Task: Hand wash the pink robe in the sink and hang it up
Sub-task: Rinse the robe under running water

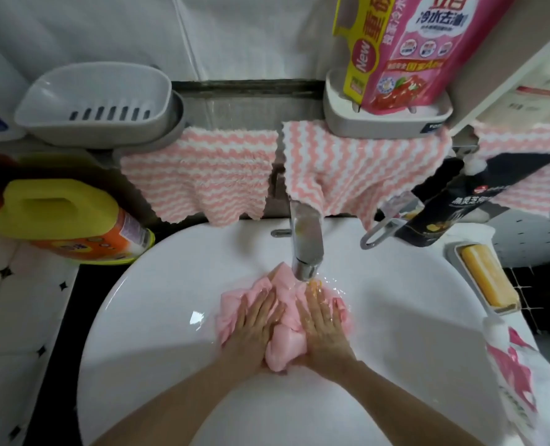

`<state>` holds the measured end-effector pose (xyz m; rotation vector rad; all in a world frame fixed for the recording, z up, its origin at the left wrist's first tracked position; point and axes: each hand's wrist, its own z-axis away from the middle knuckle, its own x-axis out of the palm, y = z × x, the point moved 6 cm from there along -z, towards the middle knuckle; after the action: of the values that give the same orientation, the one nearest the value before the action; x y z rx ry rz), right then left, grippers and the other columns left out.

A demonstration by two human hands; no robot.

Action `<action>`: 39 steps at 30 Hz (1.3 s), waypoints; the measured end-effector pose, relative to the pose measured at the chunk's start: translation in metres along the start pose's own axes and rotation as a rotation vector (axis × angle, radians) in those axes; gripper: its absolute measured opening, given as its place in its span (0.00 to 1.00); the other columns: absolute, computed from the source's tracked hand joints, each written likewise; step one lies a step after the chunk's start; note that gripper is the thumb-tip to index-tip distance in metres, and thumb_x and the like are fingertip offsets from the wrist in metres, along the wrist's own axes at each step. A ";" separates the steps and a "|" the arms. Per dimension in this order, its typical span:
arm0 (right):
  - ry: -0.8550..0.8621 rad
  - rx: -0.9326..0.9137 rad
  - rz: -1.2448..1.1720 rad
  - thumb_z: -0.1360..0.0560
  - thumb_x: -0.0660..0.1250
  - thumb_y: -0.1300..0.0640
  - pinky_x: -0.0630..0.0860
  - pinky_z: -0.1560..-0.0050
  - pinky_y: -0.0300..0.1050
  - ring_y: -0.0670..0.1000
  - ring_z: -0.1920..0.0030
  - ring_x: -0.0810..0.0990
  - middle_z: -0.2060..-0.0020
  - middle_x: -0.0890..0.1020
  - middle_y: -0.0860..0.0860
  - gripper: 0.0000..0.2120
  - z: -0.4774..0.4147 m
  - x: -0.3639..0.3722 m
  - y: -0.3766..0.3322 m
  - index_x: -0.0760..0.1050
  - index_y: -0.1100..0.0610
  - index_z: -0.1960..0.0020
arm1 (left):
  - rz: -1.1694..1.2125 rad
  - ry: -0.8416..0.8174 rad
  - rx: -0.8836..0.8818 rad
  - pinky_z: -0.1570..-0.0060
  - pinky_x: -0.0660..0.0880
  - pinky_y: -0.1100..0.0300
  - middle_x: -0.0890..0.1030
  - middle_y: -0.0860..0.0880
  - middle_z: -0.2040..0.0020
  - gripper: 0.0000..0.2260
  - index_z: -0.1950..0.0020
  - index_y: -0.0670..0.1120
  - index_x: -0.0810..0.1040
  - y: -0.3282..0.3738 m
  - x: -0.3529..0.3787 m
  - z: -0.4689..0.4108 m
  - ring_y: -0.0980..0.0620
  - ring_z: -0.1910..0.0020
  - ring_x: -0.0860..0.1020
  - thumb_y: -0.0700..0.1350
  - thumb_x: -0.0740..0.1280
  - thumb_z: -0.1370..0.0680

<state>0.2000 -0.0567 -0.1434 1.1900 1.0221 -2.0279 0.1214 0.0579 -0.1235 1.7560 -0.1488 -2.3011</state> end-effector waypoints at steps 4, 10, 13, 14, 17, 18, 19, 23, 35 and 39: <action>-0.033 -0.071 0.030 0.46 0.58 0.22 0.33 0.28 0.61 0.58 0.24 0.35 0.24 0.35 0.55 0.64 0.011 -0.007 0.013 0.29 0.48 0.24 | -0.245 -0.125 0.197 0.30 0.50 0.45 0.56 0.42 0.24 0.54 0.25 0.42 0.58 -0.019 -0.007 0.006 0.42 0.26 0.56 0.73 0.59 0.43; 0.175 -0.037 -0.136 0.41 0.77 0.51 0.76 0.43 0.57 0.63 0.36 0.74 0.33 0.73 0.59 0.46 0.025 -0.019 0.006 0.61 0.48 0.27 | -0.101 0.020 0.134 0.45 0.75 0.54 0.79 0.51 0.42 0.35 0.40 0.50 0.71 -0.001 -0.024 0.015 0.49 0.41 0.74 0.49 0.78 0.45; 0.221 0.050 -0.190 0.43 0.74 0.52 0.79 0.51 0.48 0.61 0.49 0.82 0.41 0.80 0.55 0.37 0.033 -0.026 0.000 0.69 0.47 0.35 | 0.339 0.096 -0.045 0.39 0.72 0.57 0.77 0.51 0.39 0.25 0.36 0.48 0.72 0.000 -0.027 0.018 0.52 0.38 0.72 0.42 0.72 0.33; 0.209 0.092 -0.252 0.40 0.70 0.49 0.79 0.52 0.46 0.60 0.53 0.83 0.44 0.81 0.53 0.31 0.036 -0.032 -0.001 0.72 0.47 0.37 | 0.522 0.046 -0.120 0.38 0.71 0.57 0.77 0.51 0.38 0.22 0.34 0.47 0.72 -0.002 -0.029 0.021 0.52 0.38 0.73 0.42 0.67 0.29; 0.069 0.380 -0.644 0.32 0.63 0.50 0.76 0.50 0.43 0.55 0.51 0.82 0.51 0.83 0.51 0.19 0.045 -0.047 0.005 0.76 0.51 0.42 | 0.857 -0.092 -0.361 0.45 0.75 0.55 0.82 0.49 0.46 0.17 0.41 0.46 0.76 -0.011 -0.029 0.027 0.51 0.45 0.79 0.41 0.61 0.29; 0.012 0.472 -0.817 0.32 0.64 0.52 0.76 0.52 0.42 0.53 0.54 0.81 0.54 0.83 0.51 0.15 0.048 -0.051 0.006 0.75 0.52 0.46 | 0.962 -0.139 -0.440 0.46 0.76 0.54 0.82 0.48 0.48 0.14 0.45 0.46 0.76 -0.013 -0.029 0.029 0.50 0.48 0.79 0.42 0.61 0.29; -0.035 0.509 -0.985 0.34 0.64 0.52 0.77 0.56 0.39 0.51 0.57 0.81 0.57 0.82 0.51 0.15 0.047 -0.055 0.005 0.73 0.54 0.48 | 1.064 -0.165 -0.519 0.46 0.75 0.52 0.81 0.46 0.49 0.13 0.46 0.45 0.75 -0.013 -0.032 0.031 0.49 0.49 0.79 0.44 0.62 0.30; -0.251 0.470 -1.356 0.28 0.62 0.56 0.76 0.49 0.42 0.51 0.53 0.81 0.53 0.83 0.59 0.14 0.044 -0.061 0.011 0.78 0.62 0.47 | 1.452 -0.240 -0.715 0.57 0.75 0.57 0.78 0.48 0.55 0.08 0.51 0.46 0.74 -0.006 -0.042 0.034 0.52 0.58 0.77 0.50 0.61 0.20; 0.162 0.592 -0.555 0.25 0.57 0.40 0.72 0.40 0.51 0.59 0.42 0.76 0.40 0.76 0.56 0.24 0.038 -0.070 0.034 0.70 0.49 0.33 | 0.372 0.045 -0.297 0.31 0.61 0.49 0.67 0.49 0.34 0.30 0.31 0.49 0.67 -0.026 -0.059 0.010 0.46 0.32 0.63 0.61 0.52 0.29; 0.083 0.473 -0.467 0.26 0.55 0.31 0.69 0.38 0.50 0.56 0.37 0.69 0.34 0.68 0.48 0.31 0.019 -0.048 -0.012 0.62 0.42 0.28 | 0.420 -0.041 -0.298 0.32 0.63 0.53 0.67 0.53 0.35 0.28 0.28 0.54 0.60 0.002 -0.032 0.001 0.51 0.34 0.66 0.65 0.44 0.23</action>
<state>0.2031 -0.0616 -0.0910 1.3699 0.9524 -2.7170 0.1283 0.0636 -0.0927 1.3788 -0.1549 -1.9415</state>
